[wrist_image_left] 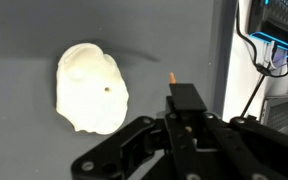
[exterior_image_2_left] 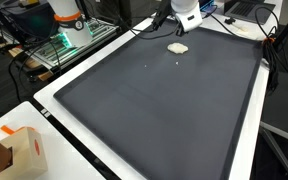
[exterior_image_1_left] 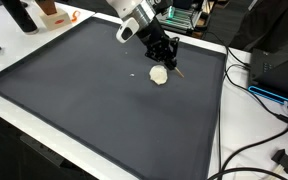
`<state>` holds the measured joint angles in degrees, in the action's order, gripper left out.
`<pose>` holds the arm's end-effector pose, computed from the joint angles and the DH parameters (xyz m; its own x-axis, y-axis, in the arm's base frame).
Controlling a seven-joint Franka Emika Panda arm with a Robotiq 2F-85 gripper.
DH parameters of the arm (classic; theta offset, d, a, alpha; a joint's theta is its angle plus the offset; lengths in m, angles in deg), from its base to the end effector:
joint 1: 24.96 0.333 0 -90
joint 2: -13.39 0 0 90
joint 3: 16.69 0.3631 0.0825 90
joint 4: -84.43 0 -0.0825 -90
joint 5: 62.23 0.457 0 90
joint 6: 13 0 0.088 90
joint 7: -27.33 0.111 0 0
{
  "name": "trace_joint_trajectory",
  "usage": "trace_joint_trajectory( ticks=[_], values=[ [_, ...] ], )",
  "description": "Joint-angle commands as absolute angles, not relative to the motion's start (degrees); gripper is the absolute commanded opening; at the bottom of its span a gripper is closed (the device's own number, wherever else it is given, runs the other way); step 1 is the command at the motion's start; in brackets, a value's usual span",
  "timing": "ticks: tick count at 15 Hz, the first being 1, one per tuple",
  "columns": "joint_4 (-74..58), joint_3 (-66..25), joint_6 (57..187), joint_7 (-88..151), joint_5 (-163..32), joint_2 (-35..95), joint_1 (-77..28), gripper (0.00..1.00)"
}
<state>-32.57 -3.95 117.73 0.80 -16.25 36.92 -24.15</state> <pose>0.6282 0.1693 0.2215 0.9916 0.1133 -0.0618 0.0518 -0.7878 -0.6137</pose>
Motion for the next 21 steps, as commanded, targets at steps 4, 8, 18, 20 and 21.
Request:
trace_joint_trajectory(
  ticks=[4,8,18,20,21],
  values=[
    [-32.8,-5.0,117.9,9.4,-14.9,36.3,-23.0,0.03],
    [-33.5,-5.4,118.1,16.0,-15.3,34.9,-22.3,0.03],
    [-35.2,-6.6,118.4,29.5,-17.5,28.2,-19.4,0.03],
    [-35.7,-7.0,119.3,32.7,-18.8,26.5,-18.5,0.03],
    [-36.0,-7.2,120.0,34.5,-20.0,25.5,-18.0,0.03]
  ],
)
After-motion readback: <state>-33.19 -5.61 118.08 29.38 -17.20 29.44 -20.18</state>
